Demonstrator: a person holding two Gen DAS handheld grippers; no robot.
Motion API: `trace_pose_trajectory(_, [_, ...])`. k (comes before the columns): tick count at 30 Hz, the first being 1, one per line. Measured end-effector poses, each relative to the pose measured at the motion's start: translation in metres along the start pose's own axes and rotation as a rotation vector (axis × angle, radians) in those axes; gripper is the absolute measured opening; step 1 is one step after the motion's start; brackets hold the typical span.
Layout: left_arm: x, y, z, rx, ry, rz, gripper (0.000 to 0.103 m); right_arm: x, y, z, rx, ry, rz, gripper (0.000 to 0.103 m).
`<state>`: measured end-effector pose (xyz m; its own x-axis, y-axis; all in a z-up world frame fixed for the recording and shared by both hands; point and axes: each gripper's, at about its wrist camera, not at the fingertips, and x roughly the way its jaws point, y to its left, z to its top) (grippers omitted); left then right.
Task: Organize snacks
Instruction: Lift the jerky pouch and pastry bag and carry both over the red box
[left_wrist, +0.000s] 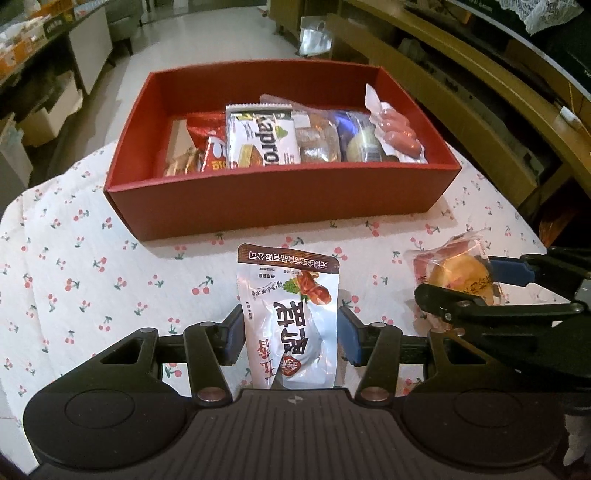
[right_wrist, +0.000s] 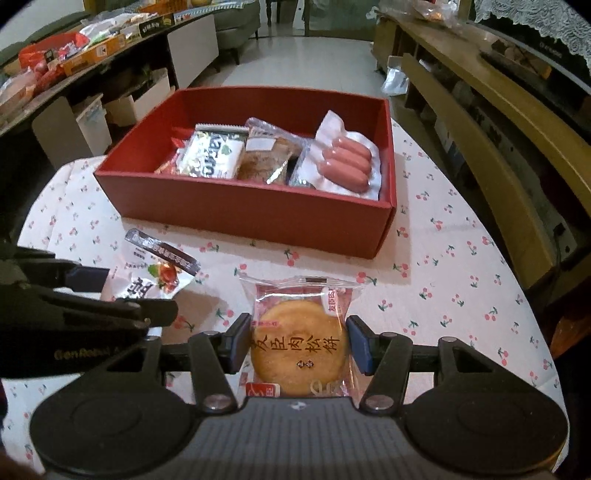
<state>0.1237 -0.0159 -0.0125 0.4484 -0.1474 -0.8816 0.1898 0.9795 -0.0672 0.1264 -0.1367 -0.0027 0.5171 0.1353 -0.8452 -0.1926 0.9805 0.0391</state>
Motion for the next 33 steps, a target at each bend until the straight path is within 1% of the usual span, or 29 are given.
trace_pose_trajectory(7, [-0.004, 0.004, 0.003, -0.017, -0.017, 0.004, 0.059, 0.000, 0.001, 0.007, 0.015, -0.014, 0.005, 0.066])
trace_pose_trajectory(16, [-0.016, 0.003, 0.012, -0.013, -0.072, 0.020, 0.058, -0.008, -0.001, 0.016, 0.040, -0.062, 0.014, 0.066])
trace_pose_trajectory(25, [-0.032, 0.003, 0.024, -0.022, -0.139, 0.021, 0.057, -0.022, -0.003, 0.026, 0.058, -0.132, 0.018, 0.066])
trace_pose_trajectory(33, [-0.045, 0.007, 0.042, -0.041, -0.202, 0.015, 0.057, -0.035, -0.004, 0.043, 0.078, -0.216, 0.008, 0.066])
